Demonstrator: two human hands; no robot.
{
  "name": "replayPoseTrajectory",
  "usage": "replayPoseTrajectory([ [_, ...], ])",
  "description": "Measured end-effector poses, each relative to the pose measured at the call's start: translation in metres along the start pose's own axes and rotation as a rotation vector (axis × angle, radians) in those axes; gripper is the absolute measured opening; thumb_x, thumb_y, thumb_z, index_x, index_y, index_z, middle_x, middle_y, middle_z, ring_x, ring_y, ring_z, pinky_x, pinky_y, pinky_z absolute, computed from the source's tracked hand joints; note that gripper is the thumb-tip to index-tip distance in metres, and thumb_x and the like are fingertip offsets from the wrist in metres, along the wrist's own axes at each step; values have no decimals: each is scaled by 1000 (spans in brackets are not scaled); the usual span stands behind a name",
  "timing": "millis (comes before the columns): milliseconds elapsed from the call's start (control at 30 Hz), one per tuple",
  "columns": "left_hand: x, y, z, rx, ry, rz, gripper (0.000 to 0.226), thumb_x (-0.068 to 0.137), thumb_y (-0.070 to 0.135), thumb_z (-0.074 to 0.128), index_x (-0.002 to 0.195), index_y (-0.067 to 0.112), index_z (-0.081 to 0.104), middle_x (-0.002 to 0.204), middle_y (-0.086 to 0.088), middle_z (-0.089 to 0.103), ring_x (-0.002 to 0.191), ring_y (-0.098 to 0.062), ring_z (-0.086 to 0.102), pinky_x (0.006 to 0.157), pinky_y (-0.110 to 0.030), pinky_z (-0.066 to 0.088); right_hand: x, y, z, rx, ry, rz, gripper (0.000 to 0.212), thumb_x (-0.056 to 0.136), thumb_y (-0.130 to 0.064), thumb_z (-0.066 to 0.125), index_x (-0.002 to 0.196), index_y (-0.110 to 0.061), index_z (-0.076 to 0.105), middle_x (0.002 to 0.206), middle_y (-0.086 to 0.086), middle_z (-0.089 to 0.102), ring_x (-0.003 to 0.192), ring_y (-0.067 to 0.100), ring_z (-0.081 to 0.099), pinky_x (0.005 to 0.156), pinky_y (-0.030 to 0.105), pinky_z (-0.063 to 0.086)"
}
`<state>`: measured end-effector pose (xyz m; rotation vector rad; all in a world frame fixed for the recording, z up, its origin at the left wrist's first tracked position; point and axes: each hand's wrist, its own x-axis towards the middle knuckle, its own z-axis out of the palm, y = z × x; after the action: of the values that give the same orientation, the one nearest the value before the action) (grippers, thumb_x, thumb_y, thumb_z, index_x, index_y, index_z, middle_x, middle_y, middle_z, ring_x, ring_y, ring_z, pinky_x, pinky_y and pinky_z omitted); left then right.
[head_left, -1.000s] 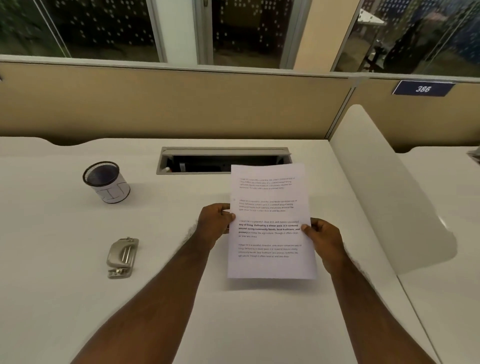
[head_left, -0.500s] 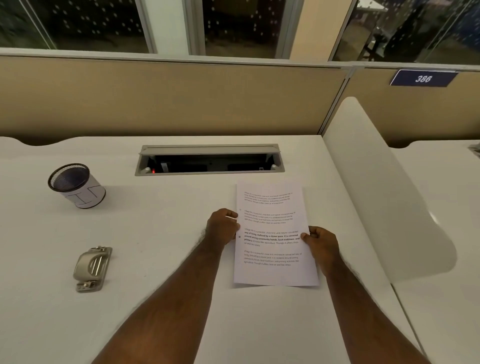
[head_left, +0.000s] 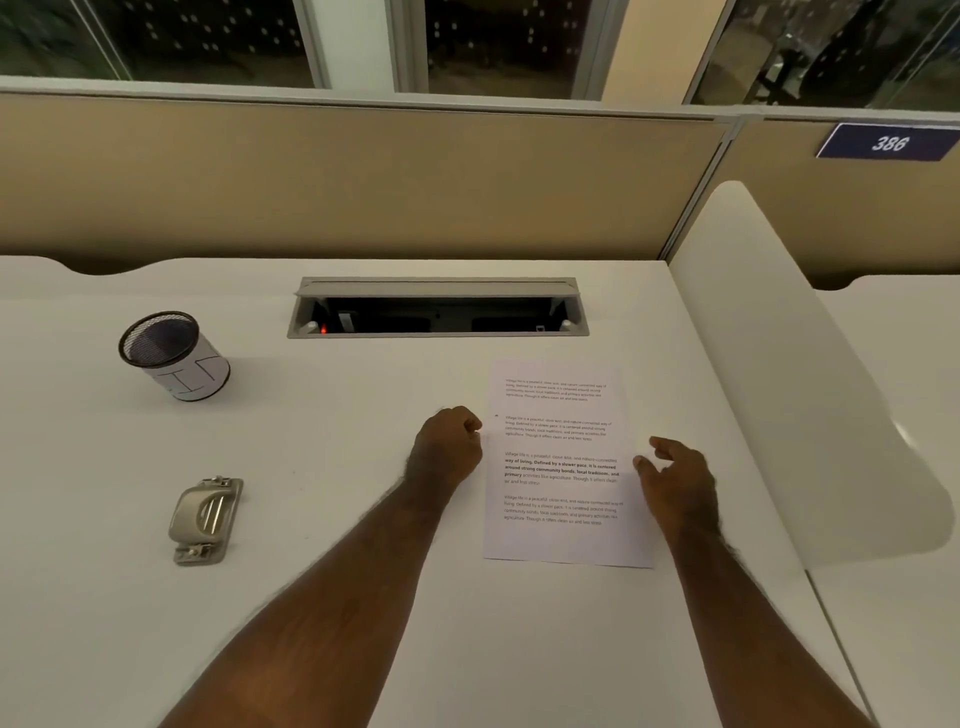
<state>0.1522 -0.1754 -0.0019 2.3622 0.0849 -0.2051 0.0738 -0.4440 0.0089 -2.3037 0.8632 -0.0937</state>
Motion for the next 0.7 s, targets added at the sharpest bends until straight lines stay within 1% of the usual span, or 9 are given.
replayPoseTrajectory([
  [67, -5, -7, -8, 9, 20, 40, 20, 87, 7, 56, 100, 11, 70, 106, -5, 69, 101, -22, 63, 82, -22, 42, -8, -10, 0, 3, 6, -38, 35, 86, -28, 66, 120, -22, 63, 123, 7, 60, 105, 29, 63, 92, 44, 52],
  [167, -14, -22, -22, 5, 55, 84, 20, 85, 6, 57, 99, 13, 70, 104, -4, 69, 97, -21, 64, 83, -27, 48, -25, -28, 7, 29, -5, -109, 32, 88, -25, 64, 120, -20, 64, 124, 7, 59, 103, 26, 64, 88, 39, 52],
  [233, -21, -35, -32, 20, 87, 98, 21, 84, 7, 57, 97, 16, 70, 102, -1, 69, 94, -21, 64, 80, -29, 49, -38, -40, 16, 52, -19, -169, 29, 89, -22, 64, 118, -20, 64, 123, 7, 60, 101, 23, 64, 86, 38, 53],
  [400, -36, -76, -68, 77, 177, 96, 21, 83, 9, 57, 96, 21, 69, 99, 3, 67, 92, -21, 63, 77, -32, 51, -73, -69, 57, 94, -79, -334, 27, 86, -18, 65, 113, -21, 66, 116, 2, 64, 102, 20, 63, 90, 41, 53],
  [500, -42, -103, -96, 136, 222, 86, 22, 82, 8, 59, 97, 21, 69, 99, 2, 68, 90, -24, 63, 76, -34, 52, -97, -87, 84, 112, -132, -415, 26, 84, -14, 67, 110, -20, 67, 111, 0, 66, 100, 19, 63, 89, 40, 53],
  [600, -45, -135, -122, 295, 309, 115, 24, 76, 4, 61, 92, 19, 72, 89, -3, 68, 81, -32, 65, 70, -40, 52, -123, -105, 113, 113, -204, -487, 27, 83, -16, 67, 108, -24, 67, 108, -5, 66, 100, 18, 60, 90, 40, 51],
  [700, -46, -162, -145, 553, 310, 118, 33, 70, 3, 64, 93, 24, 74, 84, -2, 65, 76, -31, 62, 68, -40, 44, -148, -121, 139, 65, -311, -567, 26, 84, -17, 64, 109, -24, 67, 111, -7, 65, 107, 19, 58, 93, 32, 47],
])
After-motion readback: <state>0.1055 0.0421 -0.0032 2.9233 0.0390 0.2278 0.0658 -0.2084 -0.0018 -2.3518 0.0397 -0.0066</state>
